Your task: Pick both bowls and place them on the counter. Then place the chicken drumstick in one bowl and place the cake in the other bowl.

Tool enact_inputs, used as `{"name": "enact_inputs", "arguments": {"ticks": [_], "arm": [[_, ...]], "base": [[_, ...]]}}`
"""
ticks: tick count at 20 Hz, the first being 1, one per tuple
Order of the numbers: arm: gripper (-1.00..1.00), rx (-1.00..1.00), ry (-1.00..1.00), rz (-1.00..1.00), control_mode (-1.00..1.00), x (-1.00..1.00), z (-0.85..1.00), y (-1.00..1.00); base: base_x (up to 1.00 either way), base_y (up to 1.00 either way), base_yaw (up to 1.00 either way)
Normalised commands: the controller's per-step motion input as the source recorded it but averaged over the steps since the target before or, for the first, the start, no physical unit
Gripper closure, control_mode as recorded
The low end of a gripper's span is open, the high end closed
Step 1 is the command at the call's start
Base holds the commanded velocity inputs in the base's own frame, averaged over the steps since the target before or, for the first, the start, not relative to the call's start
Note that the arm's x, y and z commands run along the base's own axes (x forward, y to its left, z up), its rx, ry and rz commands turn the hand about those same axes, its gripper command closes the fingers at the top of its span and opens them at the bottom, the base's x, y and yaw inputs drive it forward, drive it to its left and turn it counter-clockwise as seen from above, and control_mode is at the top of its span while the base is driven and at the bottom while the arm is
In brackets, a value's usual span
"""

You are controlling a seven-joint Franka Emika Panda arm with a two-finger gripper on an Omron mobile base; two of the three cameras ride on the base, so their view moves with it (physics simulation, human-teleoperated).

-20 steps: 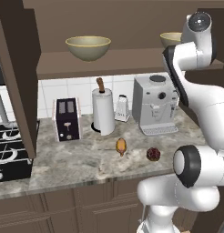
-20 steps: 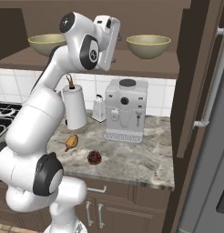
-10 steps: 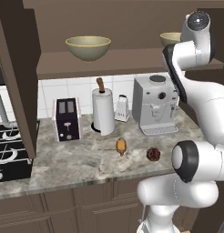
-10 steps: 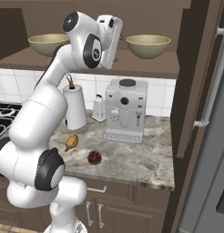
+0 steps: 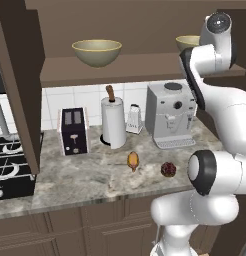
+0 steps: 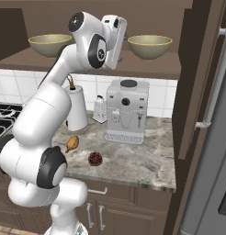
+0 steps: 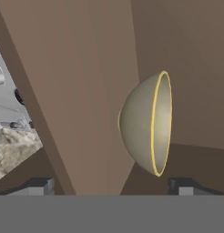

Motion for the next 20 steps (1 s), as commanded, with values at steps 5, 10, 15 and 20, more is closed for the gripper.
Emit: {"name": "enact_inputs", "arguments": {"ticks": [5, 10, 15, 20], "arm": [[-1.00, 0.00, 0.00, 0.00, -1.00, 0.16, 0.00, -0.08], [-1.00, 0.00, 0.00, 0.00, -1.00, 0.17, 0.00, -0.03], [-1.00, 0.00, 0.00, 0.00, -1.00, 0.15, 0.00, -0.03], [-1.00, 0.00, 0.00, 0.00, -1.00, 0.17, 0.00, -0.04]], "base": [[0.00, 0.00, 0.00], [0.00, 0.00, 0.00], [0.00, 0.00, 0.00], [0.00, 0.00, 0.00]]}}
